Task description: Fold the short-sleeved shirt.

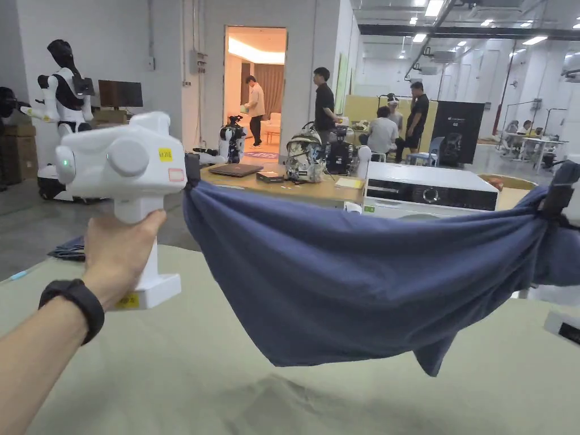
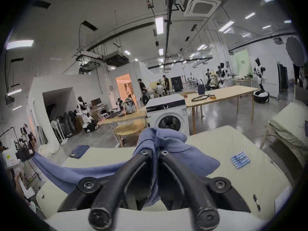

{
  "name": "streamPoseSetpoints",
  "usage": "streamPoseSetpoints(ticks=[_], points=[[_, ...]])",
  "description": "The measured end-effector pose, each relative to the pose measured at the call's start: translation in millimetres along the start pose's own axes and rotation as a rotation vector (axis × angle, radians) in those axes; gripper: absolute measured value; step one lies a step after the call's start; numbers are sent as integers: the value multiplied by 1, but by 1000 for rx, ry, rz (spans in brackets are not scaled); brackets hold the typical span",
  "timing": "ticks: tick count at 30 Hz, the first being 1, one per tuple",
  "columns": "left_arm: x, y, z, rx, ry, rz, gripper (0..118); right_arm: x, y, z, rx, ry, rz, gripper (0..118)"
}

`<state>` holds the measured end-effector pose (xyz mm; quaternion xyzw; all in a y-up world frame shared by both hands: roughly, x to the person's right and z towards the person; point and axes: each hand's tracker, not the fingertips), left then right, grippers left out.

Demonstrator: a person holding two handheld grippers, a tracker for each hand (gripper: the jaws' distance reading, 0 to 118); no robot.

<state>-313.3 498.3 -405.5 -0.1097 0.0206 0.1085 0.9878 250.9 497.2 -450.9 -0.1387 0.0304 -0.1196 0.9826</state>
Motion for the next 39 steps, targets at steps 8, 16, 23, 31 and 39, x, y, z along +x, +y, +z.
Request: streamPoseSetpoints(ticks=[8,16,23,31,39], points=[[-35,-151,-9,-199,-18,32,0,41,-148,-15,-157,-1,16,4],[-58,-254,126,-198,-18,112,0,96,-291,102,-225,-42,-50,4],[-77,-348,233,-316,64,197,0,114,-388,237,-306,-127,-263,4],[-72,-397,249,-444,132,114,36,112,-441,270,-367,-193,-182,67],[-46,-333,274,-157,135,-83,36,73,-372,294,-169,-133,-9,67]])
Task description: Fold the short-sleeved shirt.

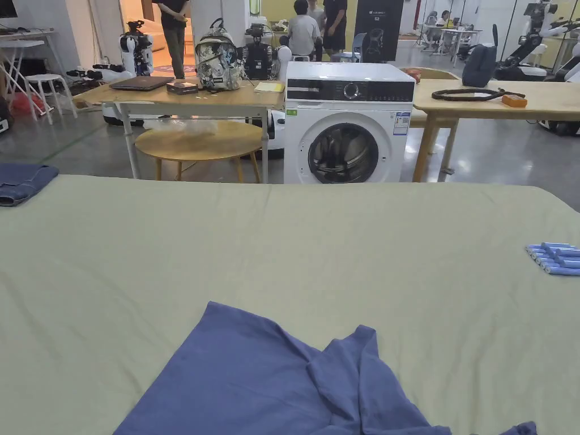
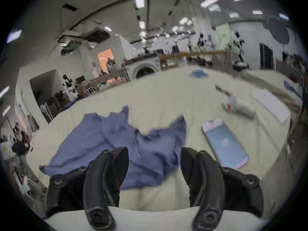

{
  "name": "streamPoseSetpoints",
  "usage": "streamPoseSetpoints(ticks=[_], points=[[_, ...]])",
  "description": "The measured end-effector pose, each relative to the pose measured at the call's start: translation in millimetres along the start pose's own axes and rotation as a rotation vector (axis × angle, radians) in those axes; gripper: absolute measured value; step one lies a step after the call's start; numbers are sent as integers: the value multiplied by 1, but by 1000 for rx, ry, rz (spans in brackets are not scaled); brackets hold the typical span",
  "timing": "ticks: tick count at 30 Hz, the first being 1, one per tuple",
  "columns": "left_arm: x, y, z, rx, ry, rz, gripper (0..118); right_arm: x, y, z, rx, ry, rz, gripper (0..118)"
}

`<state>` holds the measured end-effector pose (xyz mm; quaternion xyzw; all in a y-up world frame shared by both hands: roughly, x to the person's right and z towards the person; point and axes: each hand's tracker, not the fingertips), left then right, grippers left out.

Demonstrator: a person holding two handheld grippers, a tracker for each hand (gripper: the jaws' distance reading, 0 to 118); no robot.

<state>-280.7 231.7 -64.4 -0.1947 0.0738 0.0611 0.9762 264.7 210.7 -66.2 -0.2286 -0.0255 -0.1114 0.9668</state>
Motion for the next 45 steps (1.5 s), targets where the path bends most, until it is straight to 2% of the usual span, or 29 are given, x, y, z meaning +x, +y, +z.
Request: streamPoseSetpoints(ticks=[3,4,5,6,7,9,10,12,16,18,20,24,28,31,32,35,36,37,38,39,40,42,45], points=[[20,26,15,78,-59,-59,36,-22,34,8,95,52,58,66],[46,44,30,102,-84,-50,35,-30,42,11,116,75,72,60],[52,46,34,120,-115,-38,28,-37,47,13,138,84,90,44],[56,48,36,135,-146,-23,3,-43,50,13,141,83,101,13],[60,48,38,126,-163,-12,0,-44,48,9,141,84,116,0],[69,51,39,119,-193,10,0,-48,45,3,136,128,142,0],[70,50,38,111,-202,6,0,-50,46,-2,85,155,154,0],[68,49,35,99,-178,-4,0,-54,43,-3,96,131,159,0],[31,40,27,15,-105,43,1,-52,42,1,100,155,142,0],[11,26,17,-109,-70,80,39,-49,39,1,82,162,130,0],[-7,-3,4,-228,-57,158,40,-47,32,-1,53,161,113,0],[-23,-60,-22,-372,28,178,40,-44,21,-4,1,158,91,0],[-21,-84,-47,-419,4,247,40,-42,19,-8,-32,162,79,0],[-11,-88,-60,-425,13,194,38,-40,20,-15,-50,153,79,0],[-9,-88,-64,-441,37,152,33,-40,22,-19,-54,152,79,0],[-4,-82,-63,-439,5,143,3,-38,34,-39,-79,183,80,0],[1,-81,-61,-452,9,137,3,-39,40,-48,-75,186,90,1],[5,-81,-61,-452,22,127,2,-42,51,-62,-81,190,108,13],[7,-80,-62,-462,26,111,2,-45,63,-79,-94,204,133,38],[7,-78,-63,-466,28,107,2,-51,78,-92,-140,210,151,75],[2,-79,-64,-471,33,115,2,-56,90,-117,-201,200,151,86],[3,-79,-65,-475,39,127,2,-63,107,-170,-320,211,133,85],[-5,-84,-65,-473,42,120,2,-74,113,-250,-496,186,57,85]])
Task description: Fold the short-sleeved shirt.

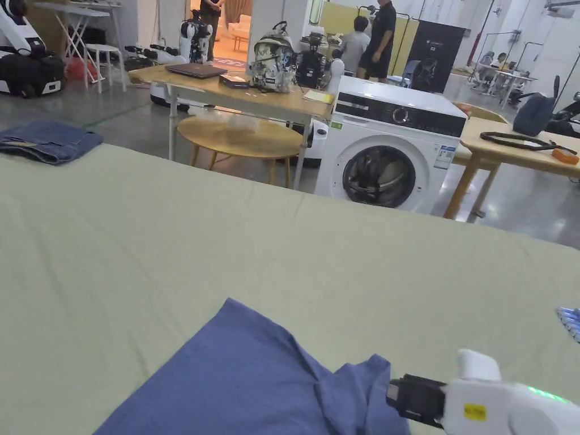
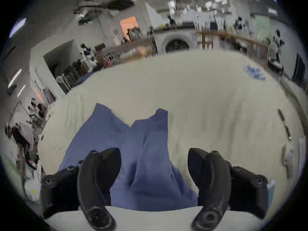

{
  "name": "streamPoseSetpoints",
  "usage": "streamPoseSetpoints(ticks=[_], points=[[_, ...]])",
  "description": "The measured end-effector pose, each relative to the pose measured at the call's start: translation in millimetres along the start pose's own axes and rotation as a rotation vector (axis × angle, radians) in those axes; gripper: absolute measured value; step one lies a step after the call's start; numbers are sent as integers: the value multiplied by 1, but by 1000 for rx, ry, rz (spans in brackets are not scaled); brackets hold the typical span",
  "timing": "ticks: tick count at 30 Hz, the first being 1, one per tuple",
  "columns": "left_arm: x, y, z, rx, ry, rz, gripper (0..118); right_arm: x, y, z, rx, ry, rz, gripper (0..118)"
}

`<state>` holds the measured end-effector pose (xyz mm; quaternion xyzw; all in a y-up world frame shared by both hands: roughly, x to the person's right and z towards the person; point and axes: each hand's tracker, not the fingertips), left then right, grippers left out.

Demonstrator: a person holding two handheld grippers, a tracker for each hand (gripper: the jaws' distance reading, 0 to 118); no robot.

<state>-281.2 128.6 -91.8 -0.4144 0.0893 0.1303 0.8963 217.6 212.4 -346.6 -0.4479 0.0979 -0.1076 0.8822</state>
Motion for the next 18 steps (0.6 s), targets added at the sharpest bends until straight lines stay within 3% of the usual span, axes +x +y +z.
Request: streamPoseSetpoints(ticks=[3,4,5,6,8,13,15,18], points=[[-2,-1,-1,6,-3,16,2,2,27,-63,-75,-89,-18,84],[-3,-1,-1,7,-4,17,2,3,33,-78,-63,-111,-6,73],[-3,-1,-1,7,-5,17,2,5,38,-93,-80,-146,5,42],[-4,-1,-1,7,-6,19,2,7,40,-109,-106,-170,-6,1],[0,-1,-1,7,-7,17,2,14,35,-119,-168,-190,-32,0],[-11,0,4,26,-57,66,2,6,29,-59,-16,-93,-15,0],[-19,5,26,127,-108,128,2,3,35,-18,75,-55,21,0],[-10,37,71,283,-164,78,1,1,45,56,227,-1,101,0]])
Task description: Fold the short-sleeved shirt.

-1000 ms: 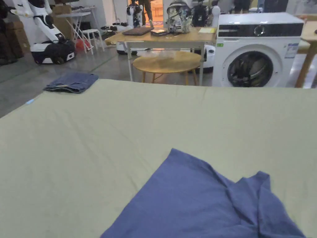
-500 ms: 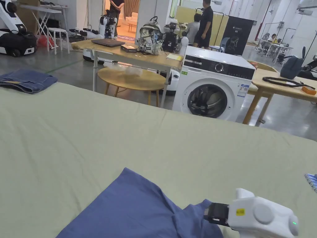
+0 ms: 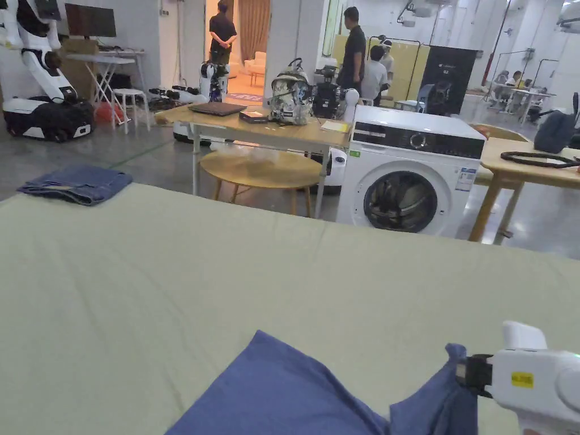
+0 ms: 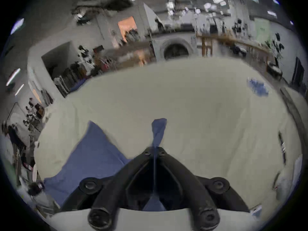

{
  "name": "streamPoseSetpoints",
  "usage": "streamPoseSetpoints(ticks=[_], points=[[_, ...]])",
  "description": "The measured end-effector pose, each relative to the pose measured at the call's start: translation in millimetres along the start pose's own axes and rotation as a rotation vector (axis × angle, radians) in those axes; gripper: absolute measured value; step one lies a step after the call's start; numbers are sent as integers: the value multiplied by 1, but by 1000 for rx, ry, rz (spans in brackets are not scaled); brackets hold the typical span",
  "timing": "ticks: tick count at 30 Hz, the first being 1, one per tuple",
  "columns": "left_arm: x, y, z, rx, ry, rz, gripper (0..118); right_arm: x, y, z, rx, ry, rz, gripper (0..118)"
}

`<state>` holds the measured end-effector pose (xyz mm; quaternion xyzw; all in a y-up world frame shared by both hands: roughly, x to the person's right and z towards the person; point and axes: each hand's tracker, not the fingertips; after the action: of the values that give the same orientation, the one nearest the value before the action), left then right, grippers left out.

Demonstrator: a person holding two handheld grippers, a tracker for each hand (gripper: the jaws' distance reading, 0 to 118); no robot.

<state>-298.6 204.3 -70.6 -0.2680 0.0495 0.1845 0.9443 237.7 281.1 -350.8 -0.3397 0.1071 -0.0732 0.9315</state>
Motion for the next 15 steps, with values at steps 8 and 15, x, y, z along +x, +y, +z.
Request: streamPoseSetpoints(ticks=[8,15], points=[[73,147,19,266,-204,-77,1,12,83,188,396,-46,63,0],[139,277,-17,376,-266,-256,1,18,176,252,564,-138,90,0]])
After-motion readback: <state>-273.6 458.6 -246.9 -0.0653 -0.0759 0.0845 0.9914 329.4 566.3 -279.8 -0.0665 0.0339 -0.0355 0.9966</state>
